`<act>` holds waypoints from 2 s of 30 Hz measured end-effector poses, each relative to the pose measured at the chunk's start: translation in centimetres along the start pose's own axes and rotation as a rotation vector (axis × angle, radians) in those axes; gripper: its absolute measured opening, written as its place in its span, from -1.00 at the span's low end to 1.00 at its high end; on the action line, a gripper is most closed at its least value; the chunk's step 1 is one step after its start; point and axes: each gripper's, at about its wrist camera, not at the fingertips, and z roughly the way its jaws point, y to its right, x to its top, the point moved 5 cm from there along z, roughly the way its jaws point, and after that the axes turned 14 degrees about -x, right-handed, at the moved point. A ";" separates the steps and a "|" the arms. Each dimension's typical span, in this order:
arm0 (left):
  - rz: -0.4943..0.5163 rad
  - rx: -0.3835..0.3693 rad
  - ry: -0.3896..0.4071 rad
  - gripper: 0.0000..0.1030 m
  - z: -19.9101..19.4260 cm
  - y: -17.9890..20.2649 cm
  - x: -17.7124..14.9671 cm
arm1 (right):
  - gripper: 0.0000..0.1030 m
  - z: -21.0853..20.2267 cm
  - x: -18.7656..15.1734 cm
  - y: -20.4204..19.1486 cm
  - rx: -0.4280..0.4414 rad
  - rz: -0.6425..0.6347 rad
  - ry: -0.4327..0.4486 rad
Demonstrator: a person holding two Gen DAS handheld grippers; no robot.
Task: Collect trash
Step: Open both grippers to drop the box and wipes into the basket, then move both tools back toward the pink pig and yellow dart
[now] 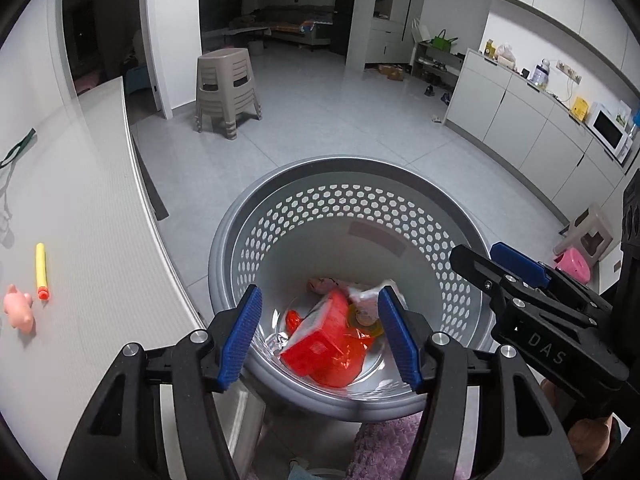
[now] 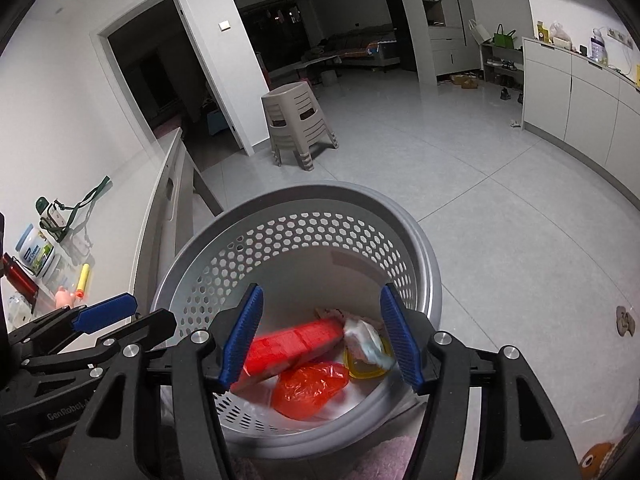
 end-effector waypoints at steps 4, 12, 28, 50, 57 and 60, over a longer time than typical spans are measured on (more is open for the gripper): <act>-0.002 -0.001 0.002 0.15 -0.1 -0.2 -0.1 | 0.14 0.0 0.0 0.0 0.001 0.000 0.000; -0.010 -0.002 0.011 0.17 -0.5 -0.8 -0.1 | 0.14 -0.1 -0.2 -0.2 0.001 -0.002 -0.003; -0.055 0.044 0.068 0.59 -3.1 -3.0 -0.5 | 0.22 -0.9 -1.3 -2.4 0.018 -0.031 -0.009; -0.188 0.337 0.212 0.88 -12.6 -12.4 -2.2 | 0.41 -2.8 -1.8 -12.5 0.144 -0.182 0.033; -0.249 0.430 0.254 0.88 -16.2 -16.5 -3.8 | 0.45 -3.8 -1.4 -17.5 0.199 -0.275 0.062; -0.279 0.454 0.266 0.88 -17.3 -18.0 -4.4 | 0.45 -4.0 -1.2 -20.0 0.217 -0.320 0.073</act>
